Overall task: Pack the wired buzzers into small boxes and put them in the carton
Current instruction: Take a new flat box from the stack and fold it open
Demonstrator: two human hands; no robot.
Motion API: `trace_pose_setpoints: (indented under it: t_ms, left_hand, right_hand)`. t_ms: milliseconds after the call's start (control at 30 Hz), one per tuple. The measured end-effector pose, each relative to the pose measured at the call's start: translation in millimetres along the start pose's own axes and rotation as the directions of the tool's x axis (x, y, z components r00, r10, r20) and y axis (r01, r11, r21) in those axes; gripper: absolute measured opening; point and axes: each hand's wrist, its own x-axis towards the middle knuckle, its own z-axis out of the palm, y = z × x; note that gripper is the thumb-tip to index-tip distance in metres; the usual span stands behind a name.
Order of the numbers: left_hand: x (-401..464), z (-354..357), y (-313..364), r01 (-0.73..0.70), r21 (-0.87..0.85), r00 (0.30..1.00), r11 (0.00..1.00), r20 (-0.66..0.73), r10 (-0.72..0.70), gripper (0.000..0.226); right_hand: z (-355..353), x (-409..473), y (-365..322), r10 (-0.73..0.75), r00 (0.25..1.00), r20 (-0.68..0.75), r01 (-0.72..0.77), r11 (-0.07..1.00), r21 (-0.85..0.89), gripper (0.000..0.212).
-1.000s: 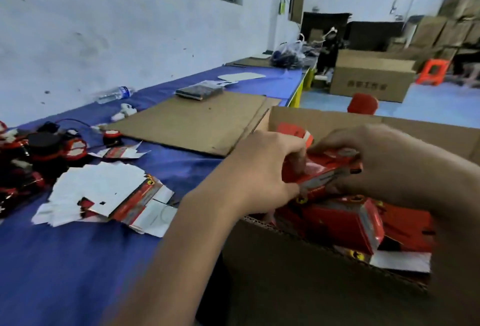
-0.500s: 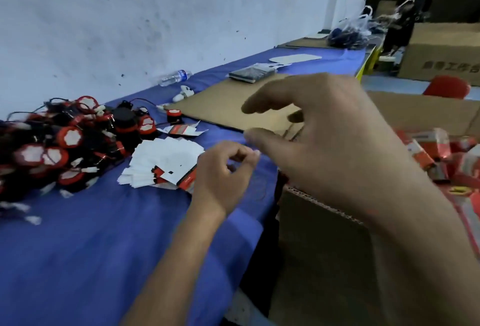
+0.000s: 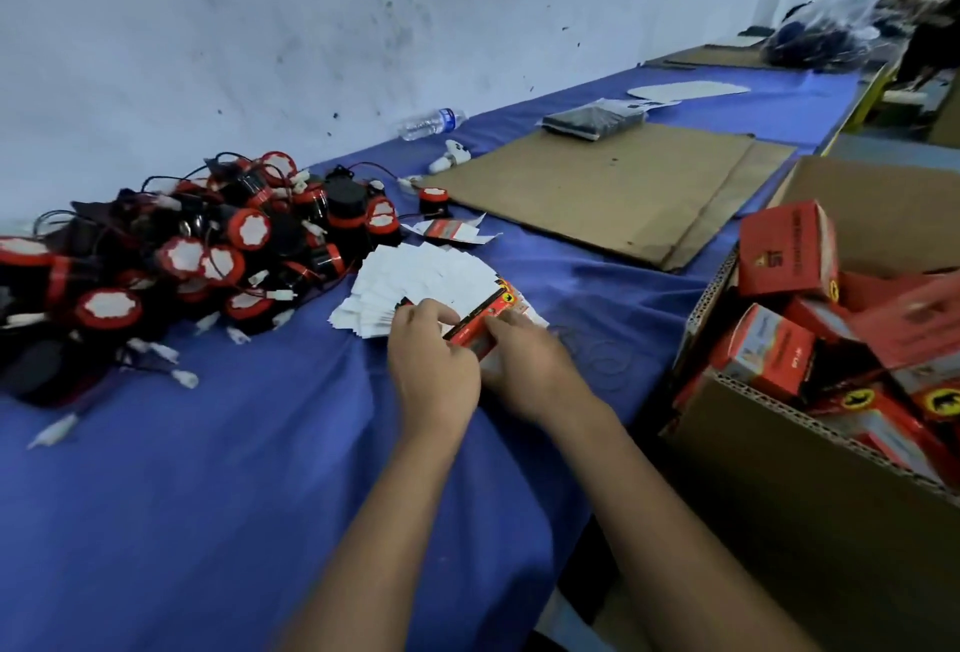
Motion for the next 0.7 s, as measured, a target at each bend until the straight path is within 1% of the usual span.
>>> trace_pose_setpoints:
  t_ms: [67, 100, 200, 233, 267, 300, 333, 367, 400, 433, 467, 500, 533, 567, 600, 633, 667, 700]
  left_hand:
    - [0, 1, 1, 0.013, -0.048, 0.998, 0.999, -0.054, -0.016, 0.035]
    - [-1, 1, 1, 0.004, -0.067, 0.996, 0.998, -0.089, -0.010, 0.032]
    - [-3, 0, 5, -0.059, -0.141, 0.976, 0.988, -0.215, 0.027, 0.023]
    - [-3, 0, 7, -0.051, -0.181, 0.970, 0.982, -0.243, 0.006, 0.020]
    - [-3, 0, 8, -0.040, -0.229, 0.962, 0.973, -0.271, -0.024, 0.019]
    - [-2, 0, 9, -0.002, -0.267, 0.956, 0.964, -0.284, -0.076, 0.017]
    - [-2, -1, 10, 0.057, -0.314, 0.951, 0.948, -0.273, -0.147, 0.013]
    - [0, -3, 10, 0.128, -0.401, 0.944, 0.907, -0.232, -0.236, 0.007]
    - [3, -7, 11, 0.204, -0.538, 0.931, 0.818, -0.152, -0.332, 0.002]
    - [5, -15, 13, 0.276, -0.686, 0.906, 0.674, -0.049, -0.421, 0.011]
    - [8, -25, 12, 0.338, -0.810, 0.881, 0.479, 0.093, -0.464, 0.023]
    - [11, -40, 7, 0.372, -0.877, 0.867, 0.304, 0.211, -0.450, 0.037]
    - [14, -55, -1, 0.402, -0.899, 0.866, 0.176, 0.311, -0.391, 0.050]
    - [16, -71, -8, 0.422, -0.899, 0.870, 0.113, 0.367, -0.330, 0.061]
    - [16, -91, -21, 0.425, -0.900, 0.879, 0.095, 0.385, -0.280, 0.069]
    - [16, -107, -31, 0.421, -0.898, 0.885, 0.126, 0.376, -0.275, 0.072]
    - [13, -129, -44, 0.408, -0.894, 0.889, 0.185, 0.342, -0.306, 0.066]
    - [9, -146, -54, 0.405, -0.877, 0.887, 0.260, 0.308, -0.343, 0.056]
  right_hand:
    - [-1, 1, 1, 0.006, 1.000, -0.015, -0.006, 1.000, -0.016, 0.019]
    - [-3, 1, 0, 0.012, 1.000, -0.012, -0.012, 1.000, -0.022, 0.016]
    - [-12, 1, 0, 0.010, 0.999, 0.047, -0.005, 0.994, -0.107, 0.028]
    - [-14, 0, -1, 0.017, 0.999, 0.045, -0.010, 0.989, -0.144, 0.028]
    - [-16, 0, -4, 0.032, 0.999, 0.014, -0.029, 0.984, -0.174, 0.024]
    - [-18, -1, -8, 0.060, 0.998, -0.038, -0.066, 0.979, -0.194, 0.017]
    - [-20, -2, -13, 0.087, 0.991, -0.105, -0.107, 0.974, -0.200, 0.016]
    - [-21, -4, -16, 0.103, 0.975, -0.195, -0.137, 0.975, -0.174, 0.024]
    - [-23, -5, -19, 0.081, 0.952, -0.295, -0.120, 0.986, -0.116, 0.034]
    - [-24, -5, -23, 0.006, 0.920, -0.392, -0.026, 0.999, -0.046, 0.041]
    - [-24, -6, -27, -0.107, 0.884, -0.456, 0.118, 0.993, -0.003, 0.044]
    - [-23, -7, -34, -0.231, 0.835, -0.499, 0.275, 0.961, 0.015, 0.042]
    - [-21, -7, -41, -0.334, 0.780, -0.529, 0.406, 0.914, 0.022, 0.040]
    - [-18, -6, -47, -0.401, 0.743, -0.537, 0.494, 0.869, 0.035, 0.039]
    - [-12, -5, -58, -0.443, 0.732, -0.518, 0.549, 0.834, 0.063, 0.043]
    - [-8, -5, -67, -0.468, 0.743, -0.478, 0.574, 0.813, 0.097, 0.050]
    - [1, -4, -83, -0.500, 0.763, -0.409, 0.592, 0.795, 0.132, 0.058]
    - [8, -3, -95, -0.531, 0.782, -0.325, 0.598, 0.786, 0.154, 0.065]
